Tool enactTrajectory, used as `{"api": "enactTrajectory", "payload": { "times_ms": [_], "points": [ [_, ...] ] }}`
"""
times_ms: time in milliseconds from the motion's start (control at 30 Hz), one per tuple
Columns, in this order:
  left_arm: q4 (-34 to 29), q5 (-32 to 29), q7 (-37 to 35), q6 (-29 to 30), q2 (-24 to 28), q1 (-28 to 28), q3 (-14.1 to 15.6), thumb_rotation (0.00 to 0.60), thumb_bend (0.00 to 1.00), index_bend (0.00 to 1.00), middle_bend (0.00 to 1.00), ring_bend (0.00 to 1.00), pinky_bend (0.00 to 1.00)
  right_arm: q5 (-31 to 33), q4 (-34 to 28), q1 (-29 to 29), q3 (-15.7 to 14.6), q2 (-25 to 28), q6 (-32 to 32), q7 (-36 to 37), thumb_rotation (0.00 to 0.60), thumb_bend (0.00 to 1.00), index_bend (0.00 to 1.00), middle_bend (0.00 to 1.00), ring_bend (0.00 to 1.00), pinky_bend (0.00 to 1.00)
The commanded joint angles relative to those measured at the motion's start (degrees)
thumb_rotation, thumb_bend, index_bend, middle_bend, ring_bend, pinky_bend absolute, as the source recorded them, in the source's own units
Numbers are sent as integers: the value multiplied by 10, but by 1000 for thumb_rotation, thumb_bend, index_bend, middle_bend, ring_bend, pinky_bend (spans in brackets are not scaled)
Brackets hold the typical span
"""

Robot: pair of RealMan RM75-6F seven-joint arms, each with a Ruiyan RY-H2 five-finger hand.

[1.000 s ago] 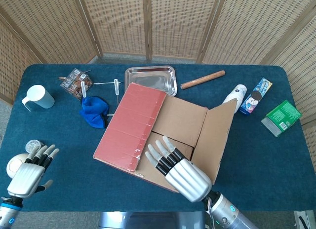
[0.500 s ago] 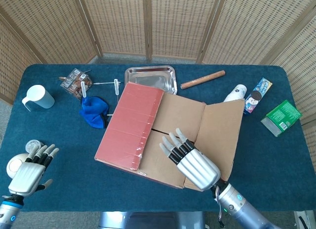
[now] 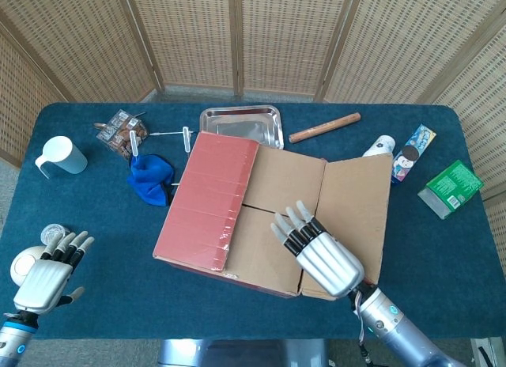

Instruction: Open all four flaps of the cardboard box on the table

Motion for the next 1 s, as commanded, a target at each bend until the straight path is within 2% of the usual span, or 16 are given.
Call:
{"api": "enactTrajectory", "payload": {
  "times_ms": [33, 333, 533, 767, 1000],
  "points": [
    [0, 0, 0, 0, 0, 0, 0, 600, 100, 0, 0, 0, 0, 12, -13, -5, -1, 7, 5, -9, 600, 566, 0, 0, 0, 0],
    [-2, 1, -1, 0, 0, -1, 1, 600, 100, 0, 0, 0, 0, -4, -47, -11, -3, 19, 15, -26, 600, 561, 0, 0, 0, 0],
    [-3, 1, -4, 2, 2, -1, 1, 600, 100, 0, 0, 0, 0, -11, -24, -7, 3, 10, 13, -2, 600, 541, 0, 0, 0, 0],
    [-12, 6, -13, 11, 9, -1, -1, 600, 100, 0, 0, 0, 0, -55, 52, -13, 15, -1, 45, 150, 600, 480, 0, 0, 0, 0],
    [-26, 17, -33, 36, 25, 0, -7, 600, 99, 0, 0, 0, 0, -117, 121, -56, 6, 14, 135, 317, 600, 408, 0, 0, 0, 0]
  ]
}}
